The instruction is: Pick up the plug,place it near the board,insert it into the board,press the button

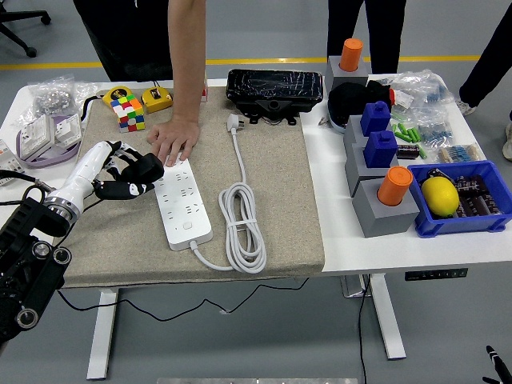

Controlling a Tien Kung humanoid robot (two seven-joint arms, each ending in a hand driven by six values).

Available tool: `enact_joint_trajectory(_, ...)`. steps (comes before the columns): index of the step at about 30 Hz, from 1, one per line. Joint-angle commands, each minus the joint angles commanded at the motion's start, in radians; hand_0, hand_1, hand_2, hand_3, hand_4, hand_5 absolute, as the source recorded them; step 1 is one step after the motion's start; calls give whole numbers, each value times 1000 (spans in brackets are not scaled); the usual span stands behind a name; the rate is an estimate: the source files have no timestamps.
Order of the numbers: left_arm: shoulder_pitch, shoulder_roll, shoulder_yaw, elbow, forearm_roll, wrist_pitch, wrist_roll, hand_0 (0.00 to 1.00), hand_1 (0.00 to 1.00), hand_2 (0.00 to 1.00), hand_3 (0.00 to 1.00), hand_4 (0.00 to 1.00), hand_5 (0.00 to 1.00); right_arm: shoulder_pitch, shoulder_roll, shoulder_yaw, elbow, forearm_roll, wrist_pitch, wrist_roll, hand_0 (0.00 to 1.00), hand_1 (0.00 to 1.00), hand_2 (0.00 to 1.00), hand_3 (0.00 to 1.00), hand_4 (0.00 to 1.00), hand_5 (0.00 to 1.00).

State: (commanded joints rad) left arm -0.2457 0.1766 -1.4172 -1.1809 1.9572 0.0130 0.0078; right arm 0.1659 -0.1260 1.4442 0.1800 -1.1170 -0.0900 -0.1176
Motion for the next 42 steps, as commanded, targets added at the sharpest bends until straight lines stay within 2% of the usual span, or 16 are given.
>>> enact_joint_trajectory(12,32,36,-73,33,37,-32,13,337,257,395,491,779,41,-5,2,0,0,3,-1,-1,799,743,726,761,998,998)
enact_joint_trajectory(17,45,43,-70,35,43,-50,19,342,262,389,489,775,44,-5,4,1,0,2,0,-1,799,744,726,761,998,998)
enact_joint_trajectory(24,45,38,-47,32,38,-68,24,357,284,391,486,775,46,2,5,3,0,2,-1,0,799,744,726,761,998,998)
enact_joint_trajectory(25,44,39,-43,31,34,-73,25,390,353,427,492,796,49,2,5,1,0,5,-1,2,798,744,726,761,998,998)
enact_joint_trajectory(30,40,39,-43,35,24,-85,22,390,353,427,492,796,49,3,3,6,0,0,-1,-1,798,744,726,761,998,998)
enact_joint_trajectory(31,40,39,-43,36,22,-88,22,501,580,567,551,980,172,2,3,4,0,2,-1,-1,799,744,726,763,998,998)
enact_joint_trajectory(36,38,42,-46,35,26,-106,28,501,580,567,551,980,172,3,2,4,0,3,-1,0,799,744,726,763,998,998)
enact_joint_trajectory(37,38,43,-45,34,27,-111,30,608,696,683,607,998,217,3,2,5,0,3,-1,0,799,744,726,760,998,998)
enact_joint_trajectory(42,35,44,-49,32,26,-115,30,608,696,683,607,998,217,8,1,0,0,8,-2,1,799,744,726,760,998,998)
